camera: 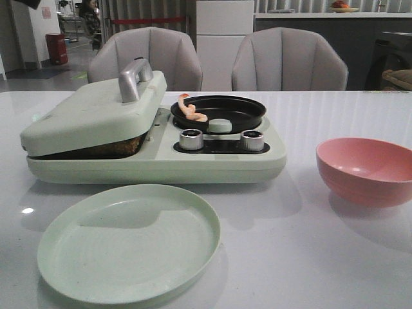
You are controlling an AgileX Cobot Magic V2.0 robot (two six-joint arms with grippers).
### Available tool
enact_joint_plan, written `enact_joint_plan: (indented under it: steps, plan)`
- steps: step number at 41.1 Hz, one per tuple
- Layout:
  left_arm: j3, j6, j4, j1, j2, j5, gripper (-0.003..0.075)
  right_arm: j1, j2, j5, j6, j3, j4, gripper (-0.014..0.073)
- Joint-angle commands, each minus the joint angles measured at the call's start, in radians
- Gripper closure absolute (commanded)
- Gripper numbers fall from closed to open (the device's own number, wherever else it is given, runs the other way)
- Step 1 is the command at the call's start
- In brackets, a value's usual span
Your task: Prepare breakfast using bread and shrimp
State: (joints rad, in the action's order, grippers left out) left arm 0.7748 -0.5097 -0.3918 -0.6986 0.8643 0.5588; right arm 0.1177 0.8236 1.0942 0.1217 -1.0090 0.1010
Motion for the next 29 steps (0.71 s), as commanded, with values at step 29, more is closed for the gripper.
enact_joint_plan:
  steps: [29]
  plan:
    - [0.029, 0.16, -0.011, 0.085, -0.004, -0.086, 0.0621, -0.001, -0.346, -0.037, -0.089, 0.121, -0.009, 0.0378]
